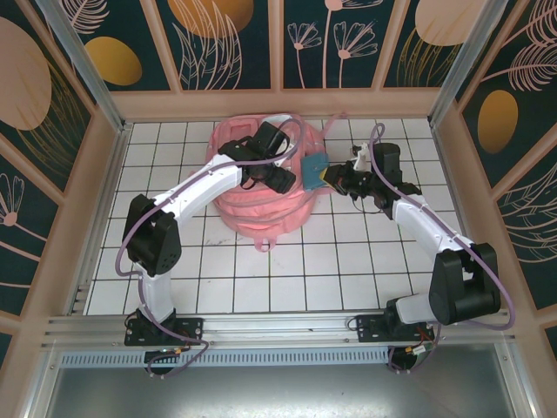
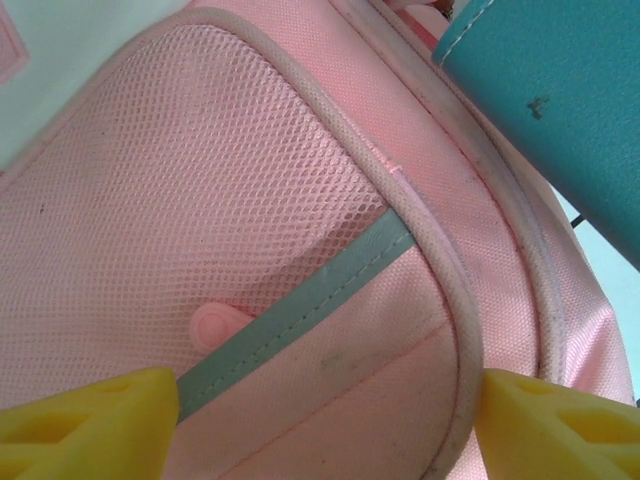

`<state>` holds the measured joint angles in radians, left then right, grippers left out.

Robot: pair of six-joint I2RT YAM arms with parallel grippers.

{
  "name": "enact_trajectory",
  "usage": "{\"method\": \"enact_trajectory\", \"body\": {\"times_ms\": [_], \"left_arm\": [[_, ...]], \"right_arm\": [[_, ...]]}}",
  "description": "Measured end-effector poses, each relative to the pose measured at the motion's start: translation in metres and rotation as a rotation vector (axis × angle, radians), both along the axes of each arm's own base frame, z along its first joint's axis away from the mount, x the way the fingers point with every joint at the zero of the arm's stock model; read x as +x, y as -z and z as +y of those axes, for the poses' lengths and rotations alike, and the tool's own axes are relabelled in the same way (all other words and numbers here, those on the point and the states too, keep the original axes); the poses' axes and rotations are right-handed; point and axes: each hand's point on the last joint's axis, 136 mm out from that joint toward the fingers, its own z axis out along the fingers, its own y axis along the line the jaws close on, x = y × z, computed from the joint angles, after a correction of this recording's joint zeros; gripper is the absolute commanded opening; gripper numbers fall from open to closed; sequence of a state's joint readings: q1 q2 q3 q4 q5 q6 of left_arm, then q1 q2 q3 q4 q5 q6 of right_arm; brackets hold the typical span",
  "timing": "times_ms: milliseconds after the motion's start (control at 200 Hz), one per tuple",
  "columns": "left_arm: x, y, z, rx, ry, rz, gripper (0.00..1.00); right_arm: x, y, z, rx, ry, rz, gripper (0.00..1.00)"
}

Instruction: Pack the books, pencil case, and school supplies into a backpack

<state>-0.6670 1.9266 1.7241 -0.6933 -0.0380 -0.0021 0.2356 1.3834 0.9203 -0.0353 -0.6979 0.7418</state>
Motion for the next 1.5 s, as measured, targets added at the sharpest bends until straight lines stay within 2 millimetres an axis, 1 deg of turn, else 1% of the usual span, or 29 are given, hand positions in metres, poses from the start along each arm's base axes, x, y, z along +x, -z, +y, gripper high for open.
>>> {"method": "enact_trajectory", "body": {"times_ms": [50,110,245,390,520,701,811,986,1046,1106,1166,1216,1301,1381,1496], "left_arm": [[0.001,-0.001,0.000,0.005,-0.005,-0.007,0.66],[0.001,-0.003,-0.001,0.008,-0.014,-0.016,0.60],[0.002,-0.008,-0.001,0.003,-0.022,-0.028,0.55],[0.004,-0.017,-0.001,-0.007,-0.032,-0.047,0.44],[0.007,-0.022,-0.001,-0.009,-0.044,-0.063,0.39],[0.011,-0.027,0.000,-0.010,-0.058,-0.082,0.30],[0.011,-0.027,0.000,-0.010,-0.059,-0.083,0.27],[0.011,-0.027,0.000,-0.012,-0.057,-0.083,0.26],[0.011,-0.027,-0.001,-0.013,-0.057,-0.084,0.27],[0.011,-0.028,-0.001,-0.015,-0.056,-0.084,0.32],[0.010,-0.030,-0.001,-0.020,-0.060,-0.085,0.40],[0.011,-0.033,0.000,-0.024,-0.062,-0.093,0.51],[0.013,-0.042,0.004,-0.051,-0.082,-0.115,0.61],[0.009,-0.050,0.015,-0.065,-0.092,-0.133,0.67],[-0.005,-0.051,0.042,-0.072,-0.111,-0.137,0.69]], "right_arm": [[0.000,0.000,0.000,-0.001,0.001,0.000,0.06],[0.000,0.000,0.000,-0.001,0.001,0.001,0.06],[-0.001,0.001,0.000,-0.001,0.000,0.009,0.06],[-0.006,-0.002,0.004,0.023,-0.012,0.024,0.06],[-0.018,-0.007,0.018,0.054,-0.058,0.041,0.06],[-0.034,-0.006,0.042,0.079,-0.127,0.076,0.06],[-0.036,0.002,0.054,0.083,-0.152,0.099,0.06],[-0.037,0.017,0.070,0.079,-0.189,0.144,0.06],[-0.035,0.017,0.075,0.081,-0.194,0.151,0.07],[-0.032,0.018,0.079,0.081,-0.191,0.157,0.06],[-0.028,0.018,0.082,0.080,-0.175,0.164,0.06],[-0.024,0.018,0.084,0.081,-0.152,0.167,0.07],[-0.018,0.019,0.085,0.086,-0.113,0.175,0.06],[-0.013,0.018,0.084,0.093,-0.081,0.180,0.06],[-0.007,0.017,0.086,0.113,-0.061,0.176,0.06]]}}
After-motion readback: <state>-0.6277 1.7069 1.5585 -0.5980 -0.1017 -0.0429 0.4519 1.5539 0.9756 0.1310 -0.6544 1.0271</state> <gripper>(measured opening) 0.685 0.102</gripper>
